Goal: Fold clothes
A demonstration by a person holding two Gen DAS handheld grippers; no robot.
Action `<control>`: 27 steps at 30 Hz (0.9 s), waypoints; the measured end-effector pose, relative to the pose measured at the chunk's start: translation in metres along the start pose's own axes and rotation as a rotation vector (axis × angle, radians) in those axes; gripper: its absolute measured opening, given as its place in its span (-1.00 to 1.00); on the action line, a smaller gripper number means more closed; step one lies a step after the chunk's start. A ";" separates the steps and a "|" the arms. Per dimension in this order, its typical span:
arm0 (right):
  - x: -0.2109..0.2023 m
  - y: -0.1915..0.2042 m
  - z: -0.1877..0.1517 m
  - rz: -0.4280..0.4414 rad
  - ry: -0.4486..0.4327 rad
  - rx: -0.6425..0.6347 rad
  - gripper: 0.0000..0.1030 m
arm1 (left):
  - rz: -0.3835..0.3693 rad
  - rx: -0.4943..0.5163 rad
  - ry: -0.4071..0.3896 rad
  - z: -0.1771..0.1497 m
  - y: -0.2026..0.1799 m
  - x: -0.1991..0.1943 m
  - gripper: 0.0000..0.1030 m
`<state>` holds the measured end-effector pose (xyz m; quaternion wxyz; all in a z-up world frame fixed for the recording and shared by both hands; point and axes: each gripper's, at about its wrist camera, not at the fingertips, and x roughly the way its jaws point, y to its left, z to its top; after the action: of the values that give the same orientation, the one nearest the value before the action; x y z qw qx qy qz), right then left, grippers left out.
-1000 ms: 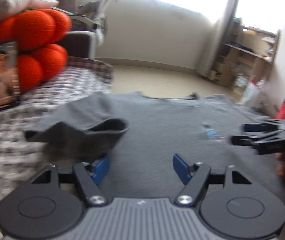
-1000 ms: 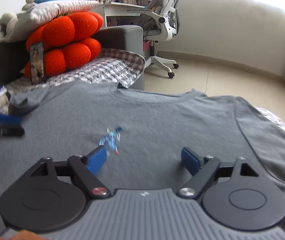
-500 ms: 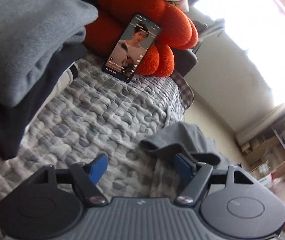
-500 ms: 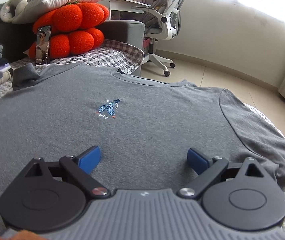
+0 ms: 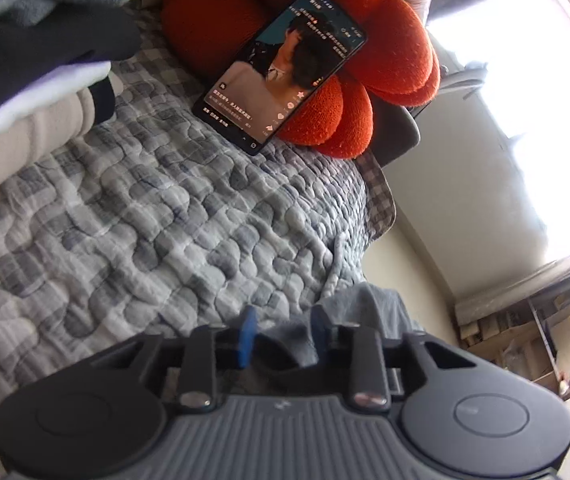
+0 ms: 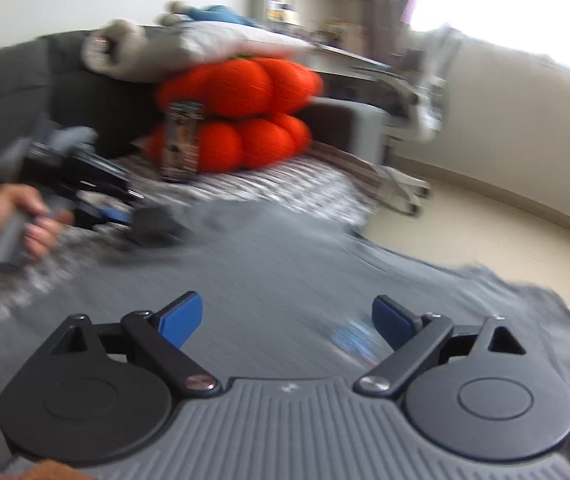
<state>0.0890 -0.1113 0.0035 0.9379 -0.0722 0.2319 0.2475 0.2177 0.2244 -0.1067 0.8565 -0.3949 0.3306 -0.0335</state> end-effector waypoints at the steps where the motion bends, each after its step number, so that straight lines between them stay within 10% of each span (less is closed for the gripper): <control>1: 0.008 0.009 0.008 0.031 0.006 -0.003 0.68 | -0.008 -0.007 0.009 0.002 0.001 0.004 -0.76; 12: 0.096 0.080 0.040 0.212 0.032 0.037 0.46 | -0.075 0.119 -0.174 0.020 -0.016 -0.007 -0.94; 20: 0.135 0.113 0.040 0.418 0.126 0.033 0.43 | 0.050 0.173 -0.208 0.034 -0.004 -0.014 -0.90; 24: 0.133 0.108 0.033 0.579 0.167 0.071 0.29 | 0.055 0.226 -0.144 0.036 -0.005 -0.016 -0.14; 27: 0.121 0.105 0.038 0.601 0.172 0.030 0.29 | 0.044 0.260 -0.066 0.035 -0.008 -0.009 -0.06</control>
<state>0.1449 0.0411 -0.0224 0.8006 -0.0074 0.3252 0.5033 0.2334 0.2443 -0.0800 0.9115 -0.2741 0.3035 -0.0441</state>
